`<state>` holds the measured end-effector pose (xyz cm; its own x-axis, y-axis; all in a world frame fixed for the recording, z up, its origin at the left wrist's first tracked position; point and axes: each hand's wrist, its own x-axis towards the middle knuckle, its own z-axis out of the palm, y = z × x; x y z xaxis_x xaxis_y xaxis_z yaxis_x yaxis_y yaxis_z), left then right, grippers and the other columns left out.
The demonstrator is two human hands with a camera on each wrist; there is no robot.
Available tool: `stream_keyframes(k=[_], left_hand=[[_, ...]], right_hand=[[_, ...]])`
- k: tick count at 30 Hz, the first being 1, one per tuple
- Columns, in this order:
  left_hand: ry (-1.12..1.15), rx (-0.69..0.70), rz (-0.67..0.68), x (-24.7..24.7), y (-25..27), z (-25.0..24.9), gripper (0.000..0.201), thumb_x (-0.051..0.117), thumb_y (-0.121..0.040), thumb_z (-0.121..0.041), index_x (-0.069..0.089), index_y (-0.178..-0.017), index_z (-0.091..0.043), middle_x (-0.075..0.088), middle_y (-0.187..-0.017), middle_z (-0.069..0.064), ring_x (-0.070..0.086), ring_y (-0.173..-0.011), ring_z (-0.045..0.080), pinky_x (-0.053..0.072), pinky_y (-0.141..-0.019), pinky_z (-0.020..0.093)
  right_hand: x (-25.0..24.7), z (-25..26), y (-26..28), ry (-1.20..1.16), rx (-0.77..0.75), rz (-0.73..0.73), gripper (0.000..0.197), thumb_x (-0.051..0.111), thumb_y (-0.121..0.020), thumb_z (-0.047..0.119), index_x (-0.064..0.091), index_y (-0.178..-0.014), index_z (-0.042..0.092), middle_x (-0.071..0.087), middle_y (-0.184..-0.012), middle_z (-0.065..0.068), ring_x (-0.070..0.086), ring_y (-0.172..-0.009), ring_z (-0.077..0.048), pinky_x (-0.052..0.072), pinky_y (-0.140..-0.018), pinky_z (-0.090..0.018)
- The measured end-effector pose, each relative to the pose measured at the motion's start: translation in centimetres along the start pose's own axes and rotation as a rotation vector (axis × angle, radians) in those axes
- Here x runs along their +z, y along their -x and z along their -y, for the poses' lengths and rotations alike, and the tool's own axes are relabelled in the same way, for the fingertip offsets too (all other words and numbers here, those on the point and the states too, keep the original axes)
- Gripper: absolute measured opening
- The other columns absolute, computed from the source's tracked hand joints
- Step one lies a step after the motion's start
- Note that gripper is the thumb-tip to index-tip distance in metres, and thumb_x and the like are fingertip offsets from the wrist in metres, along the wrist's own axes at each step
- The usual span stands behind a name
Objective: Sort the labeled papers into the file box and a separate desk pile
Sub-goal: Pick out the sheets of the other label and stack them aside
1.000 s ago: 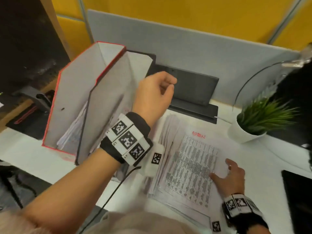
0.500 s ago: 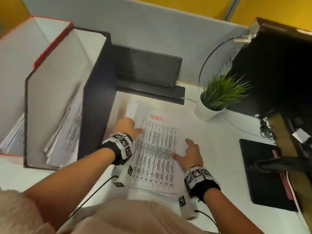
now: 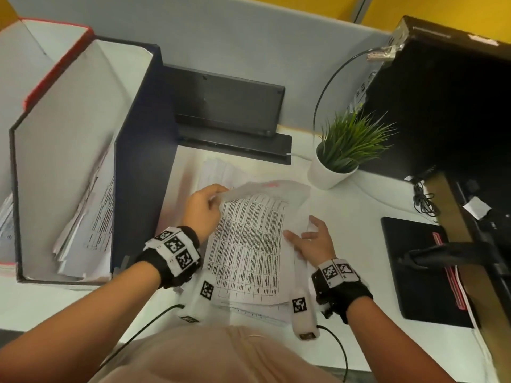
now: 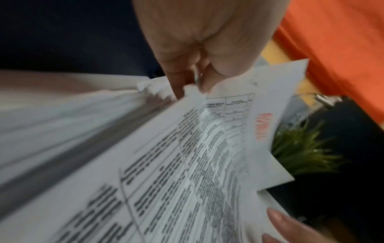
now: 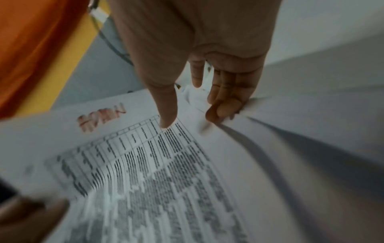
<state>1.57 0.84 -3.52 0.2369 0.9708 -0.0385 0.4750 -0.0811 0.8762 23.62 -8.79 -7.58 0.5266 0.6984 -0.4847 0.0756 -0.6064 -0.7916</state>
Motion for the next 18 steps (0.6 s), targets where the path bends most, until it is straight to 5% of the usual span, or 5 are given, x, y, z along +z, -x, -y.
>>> stream_keyframes(k=[3, 7, 12, 15, 18], left_hand=[[0.083, -0.066, 0.097, 0.0, -0.5, 0.2, 0.026, 0.042, -0.093, 0.004, 0.065, -0.096, -0.007, 0.063, -0.086, 0.009, 0.050, -0.060, 0.015, 0.042, -0.053, 0.019], [0.135, -0.192, 0.136, -0.3, -1.7, 0.0, 0.040, 0.040, -0.084, 0.008, 0.062, -0.061, -0.015, 0.062, -0.075, -0.001, 0.056, -0.082, 0.021, 0.043, -0.079, 0.028], [0.074, -0.478, 0.002, -0.3, -4.7, 1.1, 0.020, 0.049, -0.087, -0.010, 0.054, -0.067, -0.010, 0.062, -0.089, 0.017, 0.060, -0.092, 0.036, 0.050, -0.090, 0.048], [-0.121, -0.528, 0.051, -0.1, -5.1, 1.8, 0.027, 0.067, -0.082, -0.027, 0.064, -0.086, -0.001, 0.068, -0.089, 0.013, 0.066, -0.082, 0.030, 0.056, -0.072, 0.037], [-0.456, -0.502, 0.113, 0.2, -5.1, 1.4, 0.045, 0.077, -0.067, -0.048, 0.058, -0.069, -0.008, 0.058, -0.063, 0.001, 0.054, -0.053, 0.012, 0.037, -0.040, 0.020]], right_hand=[[-0.5, 0.2, -0.3, -0.044, 0.025, 0.023, 0.070, 0.080, -0.070, 0.025, 0.043, -0.129, 0.022, 0.057, -0.103, -0.013, 0.058, -0.078, -0.024, 0.049, -0.059, -0.029], [-1.1, 0.0, -0.1, -0.069, -0.056, -0.009, 0.016, 0.077, -0.074, 0.011, 0.061, -0.073, 0.013, 0.061, -0.073, -0.008, 0.056, -0.064, -0.024, 0.048, -0.058, -0.029], [-1.5, -0.7, 0.2, -0.274, -0.075, 0.049, 0.032, 0.050, -0.079, -0.020, 0.056, -0.061, 0.006, 0.054, -0.068, -0.009, 0.049, -0.059, -0.018, 0.043, -0.041, -0.012], [-1.2, -0.9, 0.2, -0.254, -0.120, 0.034, 0.037, 0.049, -0.076, -0.022, 0.057, -0.057, 0.008, 0.053, -0.065, -0.007, 0.049, -0.061, -0.018, 0.042, -0.043, -0.011], [-1.1, -1.1, 0.1, -0.263, -0.101, 0.021, 0.051, 0.050, -0.075, -0.024, 0.059, -0.041, 0.014, 0.055, -0.064, -0.006, 0.051, -0.061, -0.018, 0.045, -0.047, -0.015]])
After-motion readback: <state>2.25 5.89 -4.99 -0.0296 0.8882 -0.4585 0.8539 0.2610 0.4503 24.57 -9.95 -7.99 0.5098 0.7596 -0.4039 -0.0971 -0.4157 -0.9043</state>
